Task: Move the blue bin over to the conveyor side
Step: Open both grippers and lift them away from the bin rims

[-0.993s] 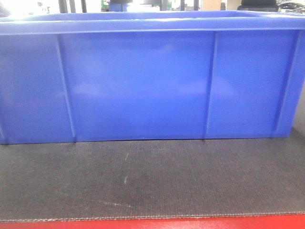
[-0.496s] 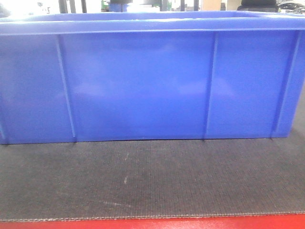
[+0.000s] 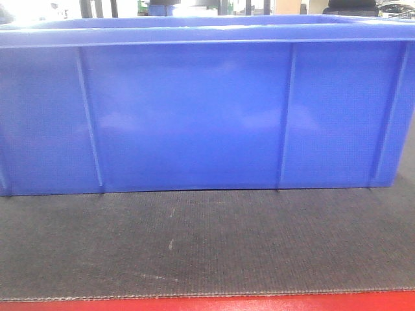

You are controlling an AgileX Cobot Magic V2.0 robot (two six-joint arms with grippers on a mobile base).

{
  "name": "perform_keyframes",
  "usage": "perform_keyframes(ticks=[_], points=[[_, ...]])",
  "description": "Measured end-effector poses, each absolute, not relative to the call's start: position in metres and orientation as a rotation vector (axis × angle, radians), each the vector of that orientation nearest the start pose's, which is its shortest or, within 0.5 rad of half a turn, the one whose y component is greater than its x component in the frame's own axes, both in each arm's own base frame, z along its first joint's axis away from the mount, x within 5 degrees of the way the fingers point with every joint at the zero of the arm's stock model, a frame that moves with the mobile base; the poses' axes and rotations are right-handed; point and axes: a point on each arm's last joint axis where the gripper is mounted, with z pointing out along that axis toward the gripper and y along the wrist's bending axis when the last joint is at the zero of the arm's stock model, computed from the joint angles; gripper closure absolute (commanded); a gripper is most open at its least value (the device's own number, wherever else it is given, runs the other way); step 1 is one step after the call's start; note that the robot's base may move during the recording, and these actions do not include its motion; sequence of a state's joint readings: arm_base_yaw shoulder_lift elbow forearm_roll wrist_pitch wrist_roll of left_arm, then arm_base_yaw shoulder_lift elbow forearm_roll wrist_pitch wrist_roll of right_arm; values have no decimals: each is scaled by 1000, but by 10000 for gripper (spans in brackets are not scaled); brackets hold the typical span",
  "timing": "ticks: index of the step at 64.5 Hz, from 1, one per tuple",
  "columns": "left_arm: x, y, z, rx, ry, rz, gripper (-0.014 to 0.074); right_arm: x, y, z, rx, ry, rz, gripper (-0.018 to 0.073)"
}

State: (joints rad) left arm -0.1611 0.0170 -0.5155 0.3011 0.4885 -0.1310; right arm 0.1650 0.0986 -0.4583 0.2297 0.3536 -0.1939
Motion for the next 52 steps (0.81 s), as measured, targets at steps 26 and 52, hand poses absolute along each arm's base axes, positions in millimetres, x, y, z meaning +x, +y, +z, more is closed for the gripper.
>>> perform_keyframes(ticks=[26,52], points=[[7,10,332,68,1463,55,602,28,12,327,-169,1463,210,628],[51,2,235,4,1519,53,602,28,12,327,-169,1461,210,628]])
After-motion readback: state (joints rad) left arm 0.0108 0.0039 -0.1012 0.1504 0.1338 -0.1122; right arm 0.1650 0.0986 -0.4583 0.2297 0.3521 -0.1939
